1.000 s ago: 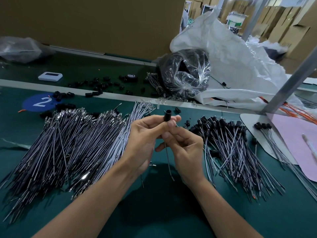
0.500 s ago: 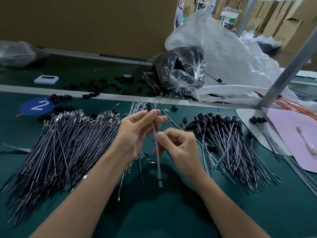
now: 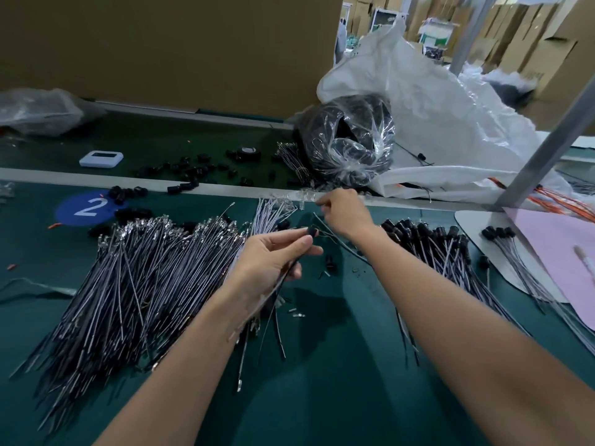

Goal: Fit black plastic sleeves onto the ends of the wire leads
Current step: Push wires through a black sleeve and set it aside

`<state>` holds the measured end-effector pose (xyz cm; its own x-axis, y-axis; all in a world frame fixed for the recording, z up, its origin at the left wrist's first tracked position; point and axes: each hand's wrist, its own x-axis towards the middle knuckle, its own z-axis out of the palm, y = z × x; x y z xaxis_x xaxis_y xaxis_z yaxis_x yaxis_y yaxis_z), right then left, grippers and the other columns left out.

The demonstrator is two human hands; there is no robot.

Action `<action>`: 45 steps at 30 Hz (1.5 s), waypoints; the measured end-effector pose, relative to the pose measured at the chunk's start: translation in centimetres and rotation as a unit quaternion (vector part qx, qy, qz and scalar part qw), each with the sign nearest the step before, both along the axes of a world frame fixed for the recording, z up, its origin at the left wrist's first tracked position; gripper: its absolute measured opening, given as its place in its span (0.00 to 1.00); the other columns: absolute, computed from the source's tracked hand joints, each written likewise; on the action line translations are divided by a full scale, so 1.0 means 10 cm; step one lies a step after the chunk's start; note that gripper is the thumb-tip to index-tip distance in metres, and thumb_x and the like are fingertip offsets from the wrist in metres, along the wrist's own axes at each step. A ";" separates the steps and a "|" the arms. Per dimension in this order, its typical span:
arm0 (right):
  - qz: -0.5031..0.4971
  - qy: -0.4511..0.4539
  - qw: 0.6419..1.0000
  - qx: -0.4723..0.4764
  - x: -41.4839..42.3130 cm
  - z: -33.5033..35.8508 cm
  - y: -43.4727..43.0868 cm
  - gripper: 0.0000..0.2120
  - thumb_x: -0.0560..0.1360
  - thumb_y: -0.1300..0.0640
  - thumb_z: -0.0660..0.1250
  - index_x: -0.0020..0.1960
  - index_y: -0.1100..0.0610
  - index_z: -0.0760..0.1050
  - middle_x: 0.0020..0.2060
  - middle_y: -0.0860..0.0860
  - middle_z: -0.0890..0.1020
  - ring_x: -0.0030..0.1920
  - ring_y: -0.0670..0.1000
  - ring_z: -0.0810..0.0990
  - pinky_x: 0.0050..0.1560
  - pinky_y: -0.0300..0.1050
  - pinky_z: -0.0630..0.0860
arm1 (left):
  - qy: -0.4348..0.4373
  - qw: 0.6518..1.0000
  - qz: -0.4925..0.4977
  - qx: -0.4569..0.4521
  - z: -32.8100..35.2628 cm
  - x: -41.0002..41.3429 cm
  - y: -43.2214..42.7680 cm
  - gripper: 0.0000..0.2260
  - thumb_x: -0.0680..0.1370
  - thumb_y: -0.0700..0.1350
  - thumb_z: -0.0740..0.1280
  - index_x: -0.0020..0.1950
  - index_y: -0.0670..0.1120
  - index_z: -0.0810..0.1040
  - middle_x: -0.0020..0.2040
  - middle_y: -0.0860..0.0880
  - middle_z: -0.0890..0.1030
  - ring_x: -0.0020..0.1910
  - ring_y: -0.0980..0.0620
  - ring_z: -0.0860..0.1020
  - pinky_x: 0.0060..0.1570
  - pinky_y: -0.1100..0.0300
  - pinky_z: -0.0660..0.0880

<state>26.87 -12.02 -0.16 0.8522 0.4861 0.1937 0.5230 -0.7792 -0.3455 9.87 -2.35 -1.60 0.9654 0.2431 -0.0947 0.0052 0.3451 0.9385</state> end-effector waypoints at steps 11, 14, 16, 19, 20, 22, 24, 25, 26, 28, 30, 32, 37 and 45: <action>0.023 0.131 0.931 0.340 -0.33 0.17 -0.28 0.04 0.72 0.67 0.73 0.45 0.62 0.79 0.37 0.54 0.85 0.38 0.54 0.84 0.43 0.44 0.82 | -0.025 0.997 0.028 0.068 -0.01 0.02 0.01 0.03 0.75 0.41 0.70 0.47 0.43 0.81 0.39 0.47 0.86 0.20 0.58 0.71 0.23 0.70 0.69; 0.068 0.190 0.872 0.445 -0.70 0.12 -0.53 0.06 0.72 0.69 0.72 0.47 0.61 0.80 0.34 0.51 0.85 0.36 0.48 0.84 0.39 0.36 0.79 | -0.033 0.997 0.030 0.069 -0.01 0.01 -0.01 0.02 0.72 0.41 0.72 0.44 0.44 0.83 0.40 0.45 0.86 0.22 0.56 0.76 0.25 0.67 0.70; 0.086 0.201 0.855 0.471 -0.86 0.07 -0.58 0.06 0.73 0.69 0.71 0.46 0.60 0.82 0.33 0.50 0.85 0.35 0.47 0.83 0.38 0.36 0.78 | -0.033 0.996 0.029 0.075 -0.01 0.02 -0.02 0.03 0.72 0.39 0.73 0.44 0.44 0.83 0.39 0.44 0.86 0.26 0.53 0.80 0.27 0.66 0.72; 0.101 0.193 0.858 0.466 -0.95 0.03 -0.57 0.06 0.73 0.69 0.70 0.44 0.59 0.82 0.33 0.49 0.84 0.34 0.47 0.82 0.37 0.36 0.77 | -0.035 0.996 0.019 0.083 -0.02 0.02 -0.04 0.04 0.72 0.37 0.73 0.44 0.45 0.84 0.39 0.43 0.86 0.31 0.52 0.83 0.29 0.66 0.76; 0.102 0.186 0.862 0.460 -0.95 0.02 -0.56 0.06 0.73 0.69 0.70 0.44 0.59 0.82 0.33 0.49 0.83 0.33 0.46 0.81 0.37 0.36 0.77 | -0.039 0.996 0.018 0.083 -0.02 0.01 -0.04 0.04 0.72 0.37 0.73 0.44 0.45 0.84 0.39 0.43 0.86 0.32 0.51 0.83 0.29 0.66 0.76; 0.104 0.175 0.871 0.447 -0.96 0.00 -0.55 0.05 0.73 0.69 0.71 0.44 0.60 0.82 0.32 0.49 0.83 0.32 0.45 0.80 0.36 0.35 0.76 | -0.046 0.995 0.017 0.086 -0.03 0.00 -0.04 0.05 0.72 0.37 0.73 0.43 0.46 0.85 0.38 0.42 0.86 0.33 0.51 0.84 0.30 0.66 0.77; 0.111 0.161 0.881 0.430 -0.96 -0.01 -0.56 0.05 0.73 0.69 0.71 0.44 0.61 0.82 0.32 0.48 0.82 0.31 0.43 0.79 0.37 0.34 0.75 | -0.052 0.994 0.020 0.093 -0.03 -0.01 -0.04 0.04 0.72 0.37 0.74 0.43 0.46 0.85 0.38 0.43 0.86 0.34 0.50 0.84 0.30 0.65 0.77; 0.116 0.152 0.887 0.420 -0.95 -0.01 -0.58 0.05 0.72 0.69 0.72 0.44 0.60 0.82 0.31 0.47 0.82 0.31 0.43 0.79 0.37 0.33 0.75 | -0.054 0.993 0.023 0.099 -0.03 -0.01 -0.04 0.04 0.72 0.37 0.74 0.43 0.45 0.85 0.37 0.43 0.86 0.34 0.50 0.85 0.31 0.65 0.77; 0.124 0.143 0.892 0.410 -0.95 -0.01 -0.60 0.06 0.72 0.69 0.72 0.44 0.59 0.83 0.31 0.46 0.83 0.32 0.42 0.79 0.38 0.33 0.75 | -0.057 0.993 0.025 0.104 -0.03 -0.01 -0.05 0.04 0.72 0.37 0.74 0.44 0.44 0.85 0.37 0.43 0.86 0.34 0.51 0.85 0.31 0.66 0.77; 0.138 0.134 0.896 0.400 -0.94 -0.01 -0.63 0.08 0.71 0.70 0.72 0.43 0.58 0.83 0.31 0.45 0.83 0.32 0.43 0.80 0.39 0.34 0.76 | -0.063 0.991 0.024 0.113 -0.03 0.00 -0.05 0.04 0.72 0.37 0.74 0.44 0.44 0.85 0.37 0.43 0.86 0.35 0.51 0.85 0.32 0.66 0.77; 0.142 0.142 0.895 0.398 -0.92 -0.01 -0.65 0.08 0.71 0.70 0.72 0.44 0.58 0.83 0.31 0.46 0.84 0.32 0.46 0.81 0.38 0.36 0.77 | -0.066 0.990 0.018 0.121 -0.03 0.00 -0.06 0.03 0.72 0.37 0.74 0.43 0.44 0.85 0.37 0.43 0.85 0.34 0.51 0.85 0.32 0.65 0.78; 0.136 0.166 0.892 0.399 -0.90 -0.02 -0.66 0.07 0.71 0.70 0.72 0.45 0.60 0.82 0.31 0.49 0.84 0.31 0.49 0.82 0.37 0.39 0.78 | -0.071 0.987 0.013 0.141 -0.04 -0.01 -0.07 0.04 0.72 0.36 0.74 0.43 0.45 0.85 0.36 0.43 0.85 0.34 0.50 0.85 0.32 0.65 0.78; 0.137 0.198 0.886 0.396 -0.88 0.00 -0.72 0.05 0.70 0.68 0.74 0.40 0.59 0.81 0.29 0.52 0.83 0.28 0.48 0.80 0.31 0.38 0.76 | -0.086 0.982 0.004 0.166 -0.03 -0.01 -0.07 0.04 0.73 0.36 0.73 0.43 0.44 0.85 0.36 0.45 0.85 0.34 0.50 0.85 0.33 0.65 0.78; 0.168 0.246 0.850 0.434 -0.93 -0.03 -0.74 0.05 0.68 0.68 0.73 0.39 0.61 0.79 0.28 0.50 0.83 0.26 0.46 0.79 0.30 0.36 0.75 | -0.081 0.986 -0.013 0.143 0.00 -0.02 -0.09 0.03 0.73 0.34 0.71 0.45 0.40 0.84 0.34 0.43 0.84 0.31 0.51 0.83 0.32 0.63 0.79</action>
